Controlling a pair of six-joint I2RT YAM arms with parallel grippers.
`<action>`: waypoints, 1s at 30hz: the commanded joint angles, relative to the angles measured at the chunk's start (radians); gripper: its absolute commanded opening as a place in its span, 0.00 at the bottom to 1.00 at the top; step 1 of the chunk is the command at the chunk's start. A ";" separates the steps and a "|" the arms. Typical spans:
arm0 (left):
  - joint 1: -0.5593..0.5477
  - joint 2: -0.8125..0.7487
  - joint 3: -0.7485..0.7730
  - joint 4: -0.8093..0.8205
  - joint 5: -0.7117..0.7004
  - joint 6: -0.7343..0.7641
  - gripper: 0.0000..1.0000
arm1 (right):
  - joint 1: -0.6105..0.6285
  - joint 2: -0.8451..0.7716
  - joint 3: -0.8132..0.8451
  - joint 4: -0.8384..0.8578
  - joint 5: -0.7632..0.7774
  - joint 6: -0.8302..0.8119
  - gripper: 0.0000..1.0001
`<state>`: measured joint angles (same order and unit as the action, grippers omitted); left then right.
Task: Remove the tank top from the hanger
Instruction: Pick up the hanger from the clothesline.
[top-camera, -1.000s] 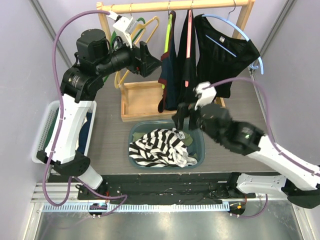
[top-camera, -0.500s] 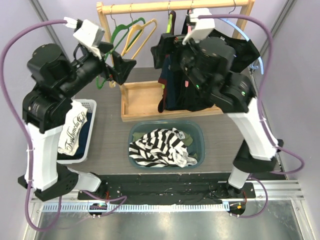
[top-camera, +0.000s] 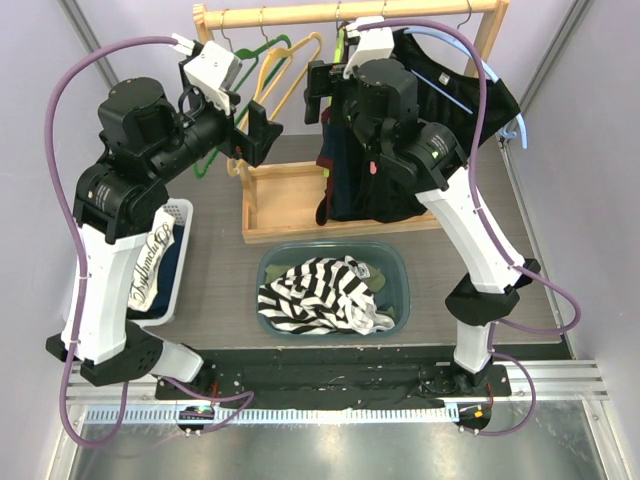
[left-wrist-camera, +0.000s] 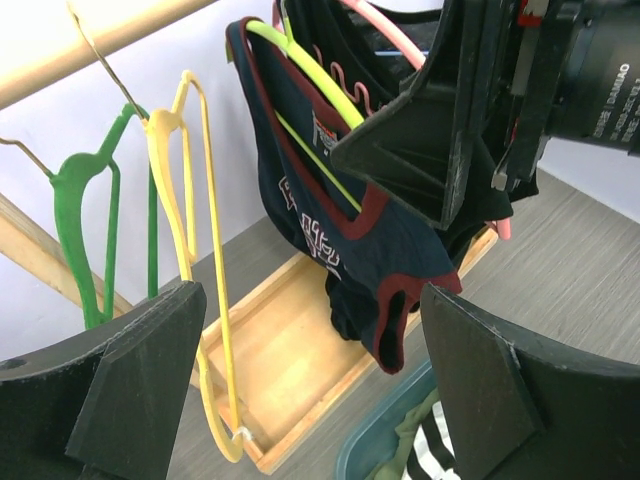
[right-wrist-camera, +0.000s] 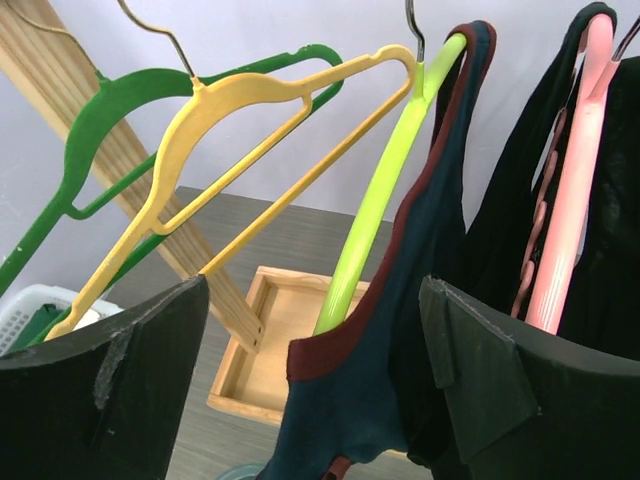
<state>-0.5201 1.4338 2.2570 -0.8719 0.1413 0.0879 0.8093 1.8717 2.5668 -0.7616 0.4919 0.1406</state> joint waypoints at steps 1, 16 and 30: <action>0.009 -0.024 0.007 0.019 -0.006 0.012 0.93 | -0.004 -0.016 -0.008 0.076 0.051 -0.004 0.89; 0.014 -0.024 0.019 0.008 0.001 0.009 0.91 | -0.004 -0.051 -0.137 -0.005 0.310 -0.010 0.76; 0.017 -0.039 0.000 0.010 0.017 0.003 0.89 | -0.007 -0.023 -0.106 -0.090 0.264 -0.018 0.62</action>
<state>-0.5091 1.4303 2.2528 -0.8810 0.1425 0.0872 0.8074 1.8481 2.4058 -0.8471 0.7925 0.1333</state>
